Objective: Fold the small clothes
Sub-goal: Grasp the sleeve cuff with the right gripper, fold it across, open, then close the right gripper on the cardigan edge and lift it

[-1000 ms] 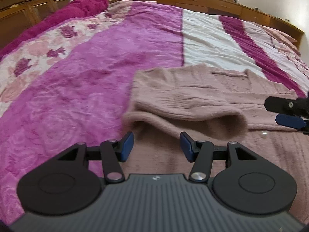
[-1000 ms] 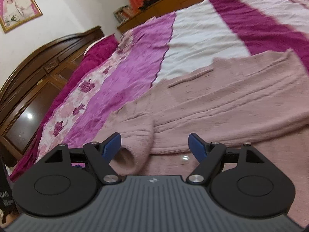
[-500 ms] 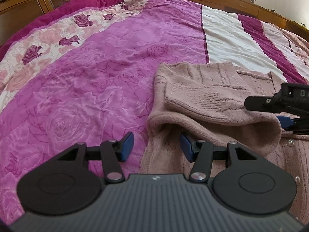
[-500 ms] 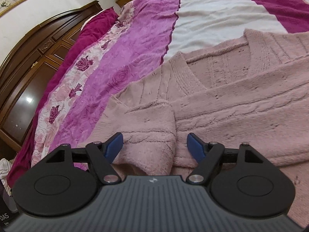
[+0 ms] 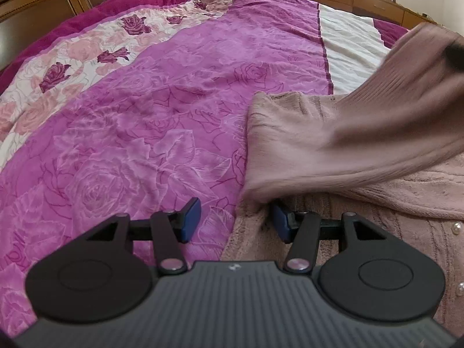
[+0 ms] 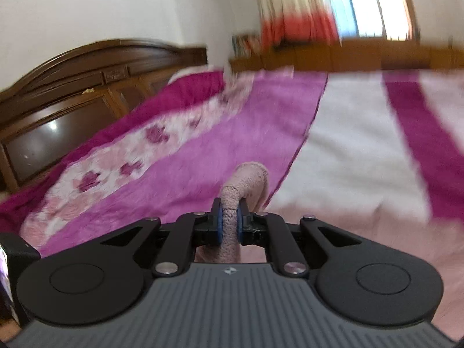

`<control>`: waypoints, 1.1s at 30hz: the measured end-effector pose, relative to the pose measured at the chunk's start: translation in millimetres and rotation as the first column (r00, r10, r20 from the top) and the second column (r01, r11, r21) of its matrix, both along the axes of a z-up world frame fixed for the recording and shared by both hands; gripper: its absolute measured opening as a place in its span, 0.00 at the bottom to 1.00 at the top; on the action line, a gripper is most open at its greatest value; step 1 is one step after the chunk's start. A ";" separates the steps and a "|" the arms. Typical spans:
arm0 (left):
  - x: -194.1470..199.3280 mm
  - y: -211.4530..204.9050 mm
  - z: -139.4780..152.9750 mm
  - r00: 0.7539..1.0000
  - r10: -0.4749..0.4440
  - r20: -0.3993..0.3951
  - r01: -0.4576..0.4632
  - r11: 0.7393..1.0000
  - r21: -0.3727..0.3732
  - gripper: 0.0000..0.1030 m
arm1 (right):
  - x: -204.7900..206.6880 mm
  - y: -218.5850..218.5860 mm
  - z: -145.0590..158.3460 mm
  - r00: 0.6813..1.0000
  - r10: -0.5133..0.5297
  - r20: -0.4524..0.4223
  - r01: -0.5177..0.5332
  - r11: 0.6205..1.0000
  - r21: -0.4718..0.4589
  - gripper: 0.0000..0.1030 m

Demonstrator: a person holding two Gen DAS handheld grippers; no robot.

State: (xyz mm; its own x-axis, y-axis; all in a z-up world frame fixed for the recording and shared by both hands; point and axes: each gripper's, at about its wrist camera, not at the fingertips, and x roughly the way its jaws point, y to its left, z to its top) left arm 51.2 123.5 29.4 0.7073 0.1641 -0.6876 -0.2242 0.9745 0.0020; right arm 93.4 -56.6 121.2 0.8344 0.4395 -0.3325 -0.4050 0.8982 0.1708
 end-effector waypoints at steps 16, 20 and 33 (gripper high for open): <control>1.4 -2.7 -4.2 1.000 -0.020 -0.011 0.020 0.999 0.029 0.55 | 6.9 -56.7 -90.6 0.944 -0.200 -0.264 0.183 0.979 -0.088 0.51; 1.3 -2.6 -4.0 1.000 -0.016 -0.010 0.016 1.000 0.024 0.55 | -8.5 -47.1 -72.1 0.963 -0.207 -0.171 0.184 0.972 -0.145 0.53; 0.6 -0.7 -4.8 1.000 -0.026 -0.010 0.026 0.999 0.019 0.55 | 3.5 33.6 -71.9 0.981 -0.033 -0.190 0.003 0.987 -0.159 0.58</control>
